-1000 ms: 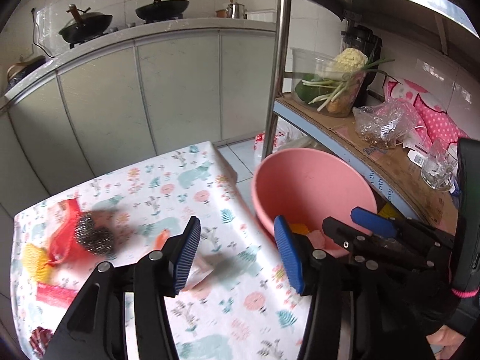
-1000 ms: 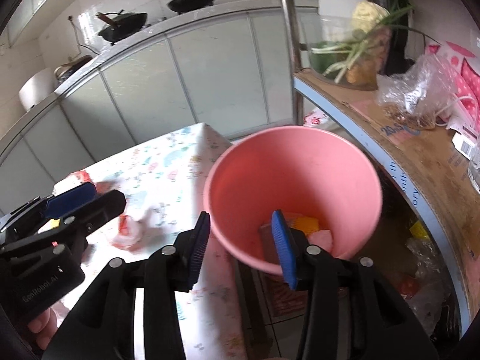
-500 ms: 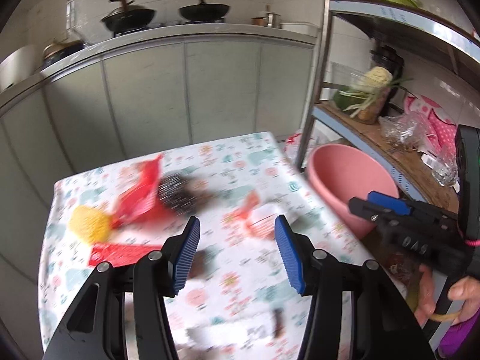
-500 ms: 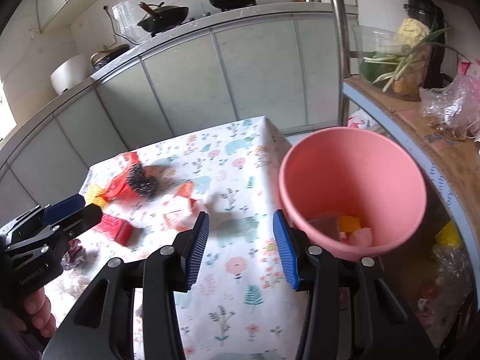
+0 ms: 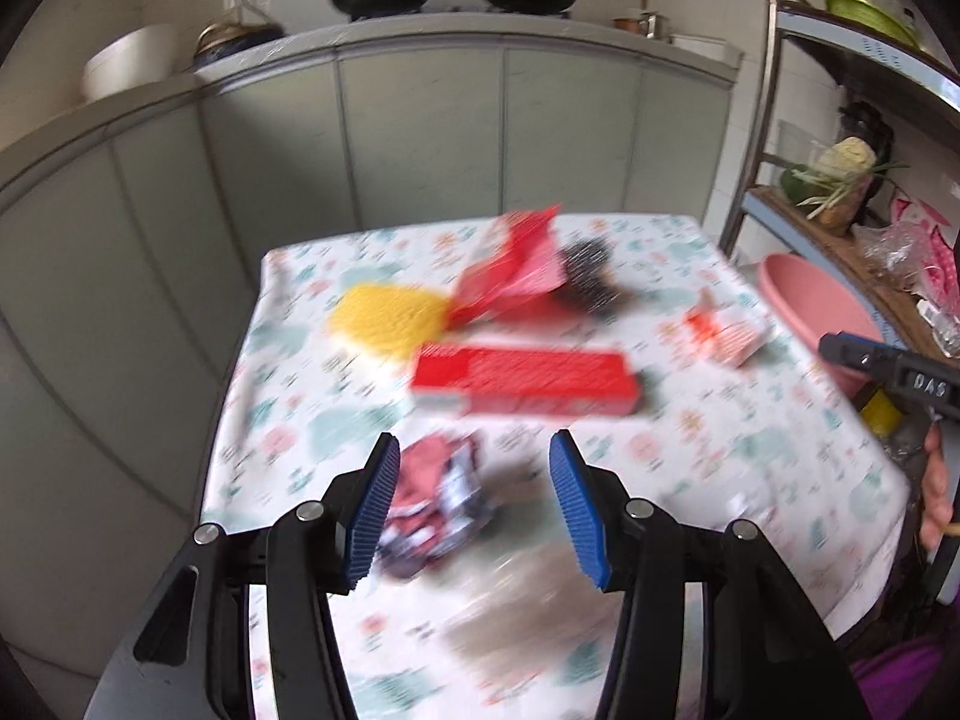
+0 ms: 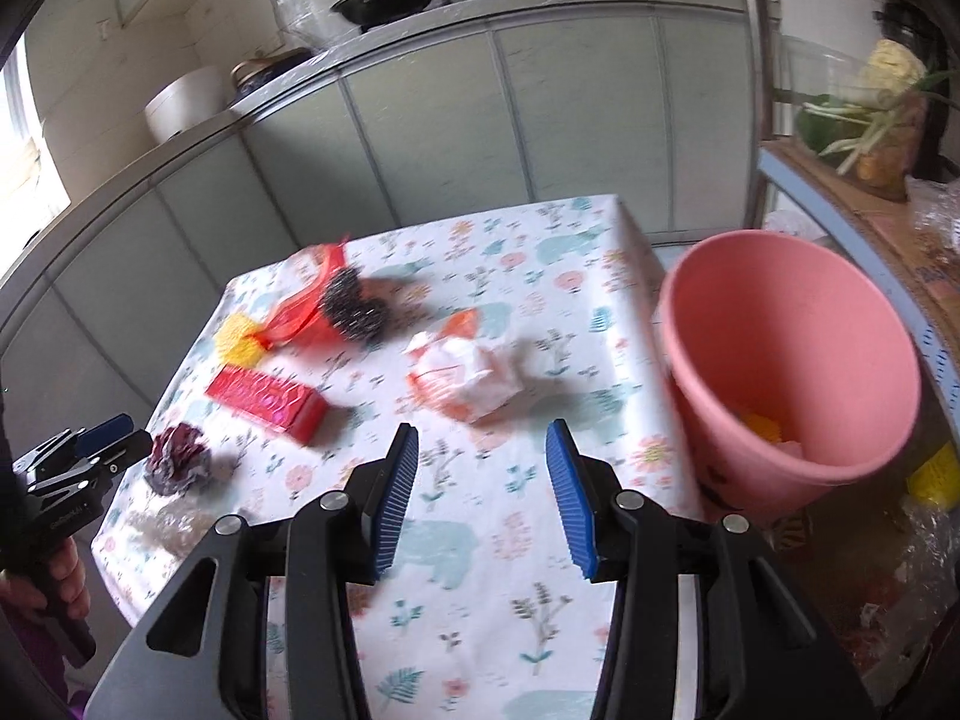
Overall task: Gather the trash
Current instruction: 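Grasp the crumpled pink cloth with the left gripper while the right gripper grasps the white foam strip, then carry the pink cloth with the left gripper while the right gripper carries the foam strip to the basin, then open the left gripper over the basin while the right gripper releases the foam strip inside, then move both open grippers back from the basin to the table, then grasp the clear bubble wrap with the left gripper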
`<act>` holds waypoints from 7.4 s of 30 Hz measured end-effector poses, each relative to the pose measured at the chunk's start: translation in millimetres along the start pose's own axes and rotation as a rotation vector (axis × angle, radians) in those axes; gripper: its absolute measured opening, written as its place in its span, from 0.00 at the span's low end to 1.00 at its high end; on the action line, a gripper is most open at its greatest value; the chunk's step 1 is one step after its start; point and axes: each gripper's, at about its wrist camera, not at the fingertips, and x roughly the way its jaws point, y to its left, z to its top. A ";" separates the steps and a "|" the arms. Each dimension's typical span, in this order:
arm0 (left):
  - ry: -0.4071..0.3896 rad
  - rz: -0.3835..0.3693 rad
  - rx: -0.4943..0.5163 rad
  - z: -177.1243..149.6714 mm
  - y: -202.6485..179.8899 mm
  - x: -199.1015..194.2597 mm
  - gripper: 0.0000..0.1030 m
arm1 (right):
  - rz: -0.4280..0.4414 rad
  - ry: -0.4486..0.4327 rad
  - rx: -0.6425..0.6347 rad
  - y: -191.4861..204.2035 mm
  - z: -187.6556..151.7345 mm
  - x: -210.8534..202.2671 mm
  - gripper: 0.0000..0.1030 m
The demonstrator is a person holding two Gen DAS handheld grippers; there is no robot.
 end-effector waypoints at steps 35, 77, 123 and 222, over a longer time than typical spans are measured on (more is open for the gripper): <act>-0.040 -0.067 -0.029 -19.9 33.4 8.3 0.43 | 0.216 0.329 -0.550 101.8 -32.2 50.4 0.51; -0.151 -0.133 0.010 18.4 -10.1 -23.1 0.44 | 0.201 0.118 -0.381 67.4 -28.2 6.9 0.28; -0.026 -0.458 0.200 127.4 -310.9 115.6 0.44 | -0.316 -0.121 0.233 -177.0 30.0 -8.1 0.28; -0.052 -0.126 0.058 -9.3 -12.4 -48.7 0.59 | 0.010 -0.024 -0.108 25.6 -29.4 -27.3 0.43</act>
